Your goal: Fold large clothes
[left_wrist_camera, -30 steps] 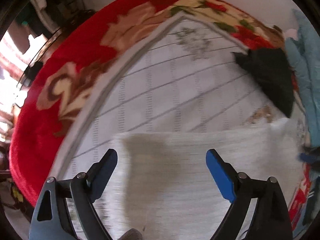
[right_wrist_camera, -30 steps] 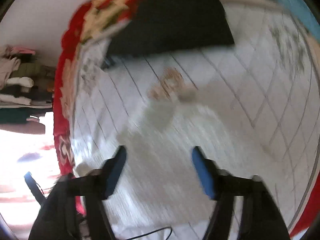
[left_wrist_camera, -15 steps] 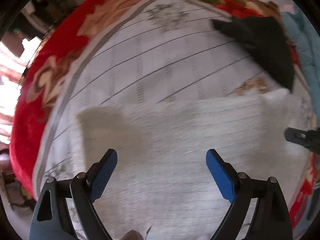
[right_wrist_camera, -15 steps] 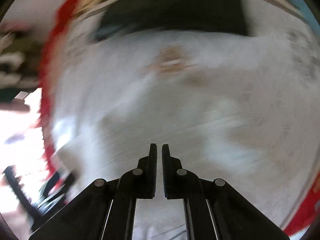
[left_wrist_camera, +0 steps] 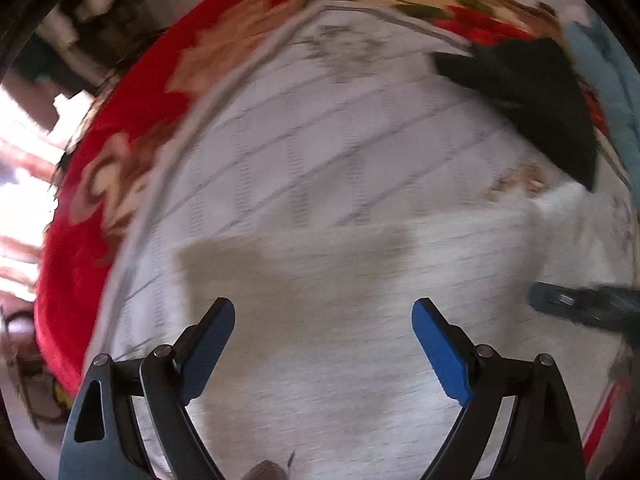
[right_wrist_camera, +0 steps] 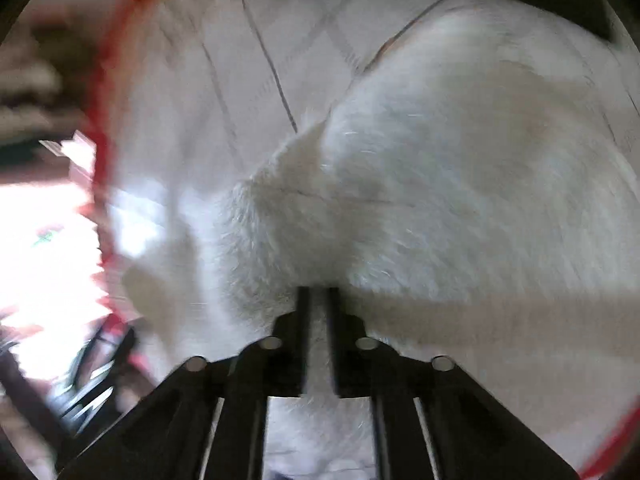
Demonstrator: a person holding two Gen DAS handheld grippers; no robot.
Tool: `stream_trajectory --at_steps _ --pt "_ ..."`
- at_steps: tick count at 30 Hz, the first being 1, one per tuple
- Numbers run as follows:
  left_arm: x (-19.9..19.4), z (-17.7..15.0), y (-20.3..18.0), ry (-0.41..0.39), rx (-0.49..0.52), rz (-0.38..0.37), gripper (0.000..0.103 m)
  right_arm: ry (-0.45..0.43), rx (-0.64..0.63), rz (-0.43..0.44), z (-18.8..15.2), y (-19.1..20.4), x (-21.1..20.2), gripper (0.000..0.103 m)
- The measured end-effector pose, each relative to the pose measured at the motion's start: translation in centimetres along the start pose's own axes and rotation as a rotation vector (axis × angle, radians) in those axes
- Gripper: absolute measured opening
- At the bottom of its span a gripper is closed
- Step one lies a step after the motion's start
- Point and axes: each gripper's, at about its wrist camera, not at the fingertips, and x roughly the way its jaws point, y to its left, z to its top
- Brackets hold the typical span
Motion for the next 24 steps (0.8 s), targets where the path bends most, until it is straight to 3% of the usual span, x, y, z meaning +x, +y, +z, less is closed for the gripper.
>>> stream_trajectory --at_steps 1,2,6,9,11,12,16,17,18,19,21,24 --pt "0.5 0.2 -1.4 0.007 0.016 -0.032 0.09 -0.101 0.04 0.013 -1.5 -2.3 -2.6 0.065" --pt "1.1 0.3 -2.4 0.014 0.026 -0.041 0.091 -0.197 0.075 0.01 -3.2 -4.7 -5.0 0.083" --pt "4.8 0.5 -6.2 0.038 0.108 0.0 0.091 -0.312 0.307 -0.055 -8.8 -13.4 -8.0 0.083" --pt "6.6 0.9 -6.7 0.039 0.112 0.018 0.097 -0.349 0.47 0.027 -11.3 -19.9 -6.0 0.083" --pt "6.7 1.2 -6.4 0.04 0.11 0.012 0.102 -0.365 0.505 0.126 -11.5 -22.5 -4.3 0.084" --pt "6.8 1.3 -6.3 0.044 0.111 0.007 0.102 -0.412 0.507 0.232 -11.1 -23.4 -3.7 0.085" --pt "6.6 1.4 -6.1 0.045 0.118 0.003 0.102 -0.481 0.448 0.436 -7.9 -23.1 -0.6 0.085" --pt "6.5 1.4 -6.2 0.043 0.125 0.011 0.102 -0.463 0.427 0.463 -6.9 -22.3 0.2 0.078" --pt "6.4 1.4 -6.4 0.037 0.136 0.025 0.102 -0.433 0.42 0.501 -5.8 -21.3 1.0 0.063" --pt "6.2 1.4 -6.7 0.024 0.15 0.045 0.102 -0.409 0.439 0.506 -5.2 -20.8 1.4 0.034" --pt "5.9 1.4 -7.3 0.023 0.169 0.063 0.102 -0.437 0.489 0.554 -5.9 -20.9 0.5 0.03" --pt "5.5 0.9 -8.6 0.032 0.187 0.022 0.101 -0.5 0.561 0.607 -10.5 -22.1 -3.3 0.021"
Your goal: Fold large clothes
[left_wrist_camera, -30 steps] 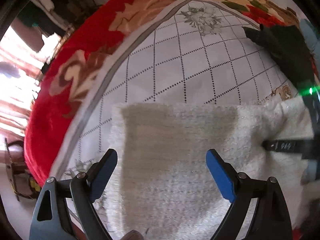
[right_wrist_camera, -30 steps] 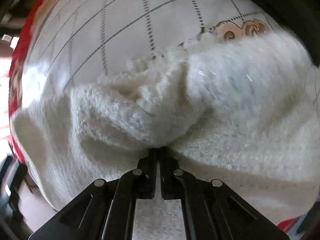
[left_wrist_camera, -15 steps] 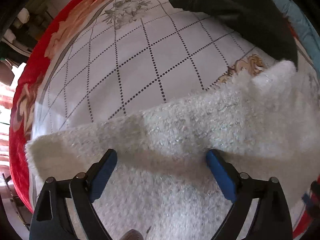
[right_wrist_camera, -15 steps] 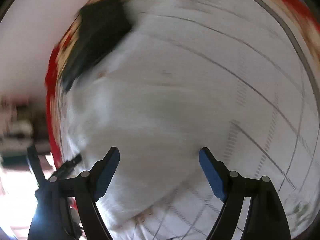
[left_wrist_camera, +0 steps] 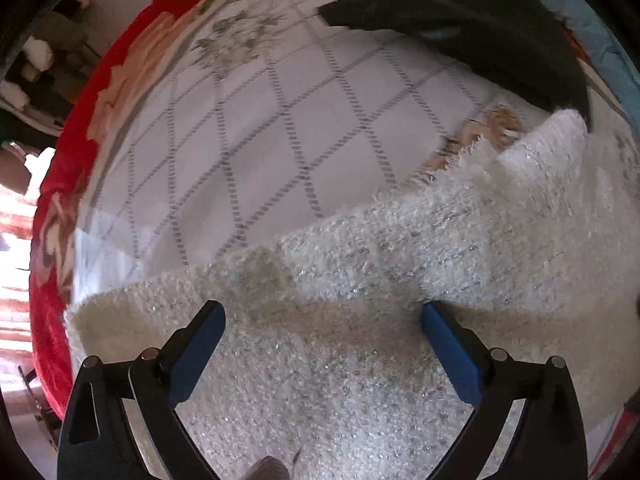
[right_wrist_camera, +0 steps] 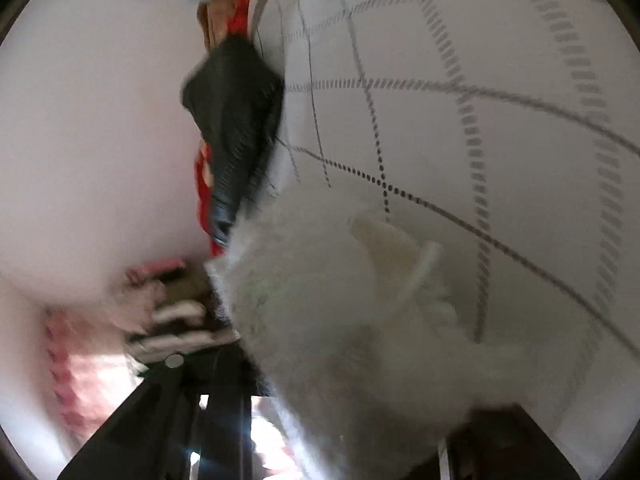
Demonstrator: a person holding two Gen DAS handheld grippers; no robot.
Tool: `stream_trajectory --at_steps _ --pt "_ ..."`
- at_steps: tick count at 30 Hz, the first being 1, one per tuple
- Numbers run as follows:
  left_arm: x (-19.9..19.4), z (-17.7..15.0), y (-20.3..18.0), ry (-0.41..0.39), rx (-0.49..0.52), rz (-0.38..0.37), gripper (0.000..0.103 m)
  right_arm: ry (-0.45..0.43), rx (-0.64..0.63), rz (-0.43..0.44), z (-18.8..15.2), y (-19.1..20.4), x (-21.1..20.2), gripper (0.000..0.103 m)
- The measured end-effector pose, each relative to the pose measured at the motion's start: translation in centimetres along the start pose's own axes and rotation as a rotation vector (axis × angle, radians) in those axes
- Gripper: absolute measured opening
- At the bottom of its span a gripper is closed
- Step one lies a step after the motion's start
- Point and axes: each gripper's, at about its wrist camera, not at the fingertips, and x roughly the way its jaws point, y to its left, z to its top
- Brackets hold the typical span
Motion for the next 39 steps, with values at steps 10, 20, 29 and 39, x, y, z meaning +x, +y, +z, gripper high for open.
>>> stream_trajectory --at_steps 10,20,29,39 --pt "-0.1 -1.5 -5.5 0.014 0.077 -0.102 0.101 -0.113 0.091 -0.024 -3.9 -5.6 -5.7 0.067" --pt "-0.1 -1.5 -4.9 -0.017 0.088 -0.07 0.103 -0.053 0.066 0.054 -1.7 -5.8 0.4 0.076" --pt "0.0 -1.1 -4.7 -0.042 0.06 -0.032 0.103 -0.08 0.027 0.001 -0.3 -3.6 0.7 0.03" --pt "0.8 -1.2 -4.3 -0.048 0.008 -0.104 0.103 -0.103 -0.19 -0.044 -1.7 6.0 0.3 0.023"
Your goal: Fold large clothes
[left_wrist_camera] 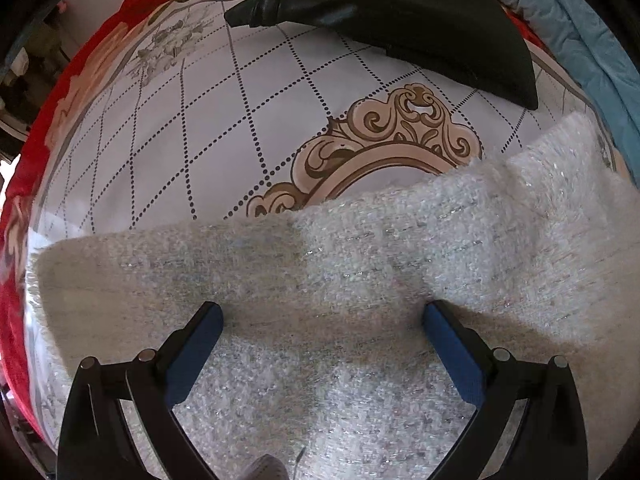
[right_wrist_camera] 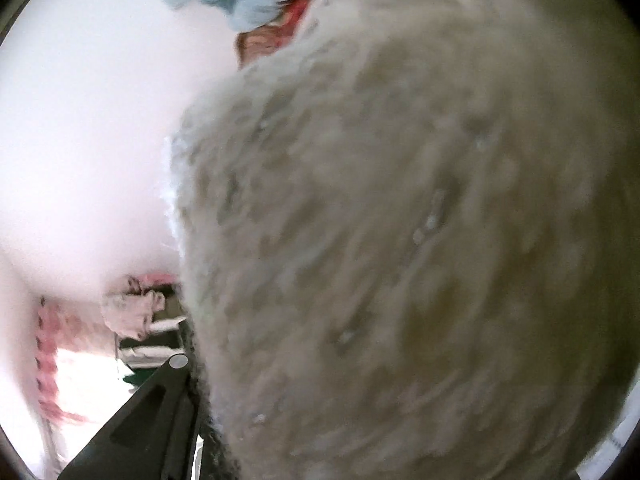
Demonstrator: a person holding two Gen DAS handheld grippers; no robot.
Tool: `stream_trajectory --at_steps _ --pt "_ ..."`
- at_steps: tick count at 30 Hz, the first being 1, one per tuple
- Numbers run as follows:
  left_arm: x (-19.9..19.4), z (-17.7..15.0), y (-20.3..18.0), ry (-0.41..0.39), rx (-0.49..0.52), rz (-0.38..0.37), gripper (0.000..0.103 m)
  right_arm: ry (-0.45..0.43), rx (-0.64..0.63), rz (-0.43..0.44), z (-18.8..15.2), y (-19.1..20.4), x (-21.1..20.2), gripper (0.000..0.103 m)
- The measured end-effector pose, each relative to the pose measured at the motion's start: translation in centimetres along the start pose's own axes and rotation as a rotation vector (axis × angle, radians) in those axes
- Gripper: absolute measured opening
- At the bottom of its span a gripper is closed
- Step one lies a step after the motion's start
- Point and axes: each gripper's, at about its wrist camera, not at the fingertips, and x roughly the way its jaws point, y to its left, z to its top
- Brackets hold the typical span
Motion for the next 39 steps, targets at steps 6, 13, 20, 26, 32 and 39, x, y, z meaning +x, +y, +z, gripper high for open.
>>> stream_trajectory --at_steps 6,13,20,26,32,39 --pt "0.3 0.1 1.0 0.01 -0.019 -0.071 0.103 0.034 -0.22 -0.11 -2.3 8.1 1.3 0.022" --pt "-0.1 0.9 6.9 0.052 -0.149 -0.229 0.103 0.096 -0.567 -0.29 -7.0 17.0 4.9 0.022" --pt "-9.1 -5.4 25.2 -0.052 -0.505 -0.225 0.103 0.251 -1.029 -0.374 -18.2 23.4 11.8 0.022" --pt "-14.8 -14.9 36.8 -0.075 -0.646 -0.02 0.103 0.513 -1.315 -0.383 -30.9 22.4 20.0 0.022" --pt "-16.3 -20.3 40.8 -0.034 -0.738 0.037 0.103 0.76 -1.374 -0.403 -37.1 18.7 24.2 0.052" --pt "-19.3 -17.6 39.9 -0.119 -0.723 -0.052 0.103 0.999 -1.04 -0.199 -34.8 20.7 16.0 0.075"
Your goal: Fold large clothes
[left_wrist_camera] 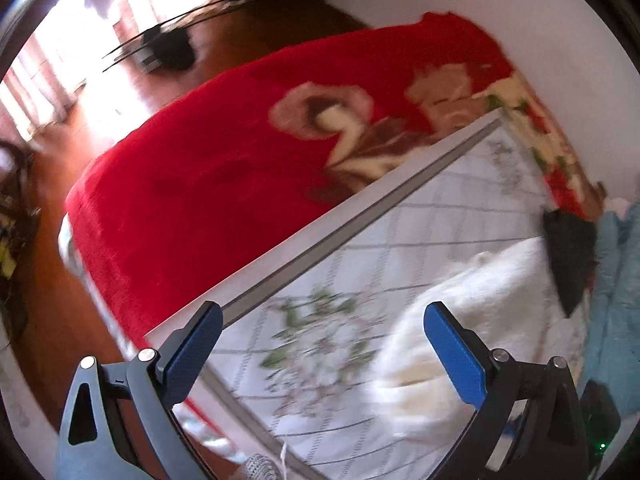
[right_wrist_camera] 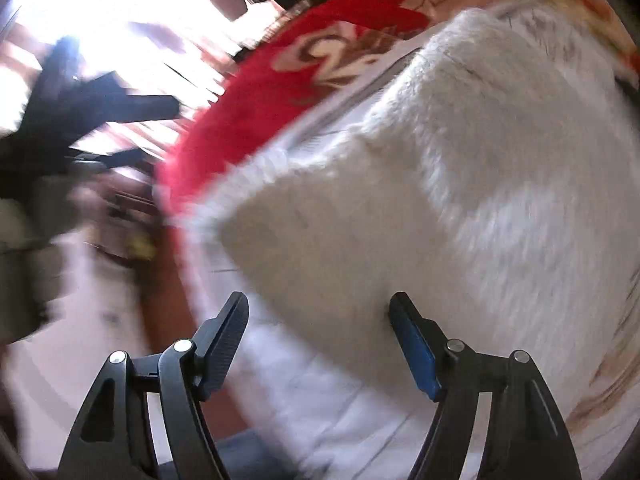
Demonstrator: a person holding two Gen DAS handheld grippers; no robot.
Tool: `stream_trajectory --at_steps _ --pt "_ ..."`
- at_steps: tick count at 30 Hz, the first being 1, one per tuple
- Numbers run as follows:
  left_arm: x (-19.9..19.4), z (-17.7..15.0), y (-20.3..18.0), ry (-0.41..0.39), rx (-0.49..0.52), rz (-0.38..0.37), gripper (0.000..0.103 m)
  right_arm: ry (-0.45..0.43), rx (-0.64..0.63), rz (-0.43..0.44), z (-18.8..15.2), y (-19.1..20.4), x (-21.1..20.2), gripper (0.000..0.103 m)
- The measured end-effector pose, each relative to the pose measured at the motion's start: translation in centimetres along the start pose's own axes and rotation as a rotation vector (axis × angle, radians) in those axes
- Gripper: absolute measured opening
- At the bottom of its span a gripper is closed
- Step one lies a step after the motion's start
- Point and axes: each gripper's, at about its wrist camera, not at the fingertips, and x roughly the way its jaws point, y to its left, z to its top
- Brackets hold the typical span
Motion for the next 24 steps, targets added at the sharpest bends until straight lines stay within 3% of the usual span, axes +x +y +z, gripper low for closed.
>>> stream_trajectory --at_steps 3,5,6,8,9,10,11,12,16,19,21,22,23,24 --pt "0.2 0.7 -3.6 -0.005 0.071 -0.05 0.103 -0.037 0.231 0.058 -3.2 -1.8 -3.7 0.075" --pt "1.8 0.7 -6.5 0.016 0.126 -0.079 0.103 -0.076 0.382 0.045 -4.5 -5.5 -6.3 0.075" --pt "2.7 0.6 -7.9 0.021 0.157 -0.082 0.103 -0.098 0.428 0.037 -4.0 -9.2 -6.4 0.075" --pt "5.3 0.3 -10.3 0.038 0.206 -0.062 0.103 -0.141 0.497 -0.016 -3.9 -12.6 -7.5 0.074" --pt "6.7 0.1 -11.3 0.053 0.222 -0.068 0.103 -0.15 0.504 -0.034 -2.0 -13.4 -6.5 0.072" --pt "8.0 -0.1 -11.8 0.078 0.228 -0.057 0.103 -0.147 0.506 -0.058 -0.6 -14.6 -5.9 0.057" --pt "10.0 -0.4 -12.4 0.121 0.239 -0.053 0.103 -0.12 0.502 -0.085 0.4 -15.4 -5.0 0.033" --pt "11.1 -0.8 -12.6 0.141 0.251 -0.05 0.103 -0.081 0.5 -0.121 1.6 -16.0 -4.0 0.028" --pt "16.7 -3.9 -11.5 0.264 0.284 0.03 0.103 0.105 0.494 -0.133 5.0 -18.8 3.7 0.026" --pt "17.3 -4.9 -9.3 0.293 0.209 -0.029 0.103 0.187 0.453 -0.135 6.4 -17.8 2.8 0.026" --pt "16.1 -4.5 -8.3 0.298 0.156 -0.05 0.103 0.124 0.424 -0.079 6.0 -17.7 -0.1 0.031" --pt "15.1 -4.3 -7.9 0.277 0.141 -0.055 0.103 0.057 0.422 -0.07 5.5 -18.3 -2.0 0.046" --pt "13.9 -4.0 -7.6 0.251 0.13 -0.061 0.103 0.006 0.424 -0.085 4.9 -19.1 -3.5 0.072" --pt "12.5 -3.8 -7.2 0.222 0.117 -0.069 0.103 -0.044 0.432 -0.103 4.3 -20.2 -4.4 0.08"
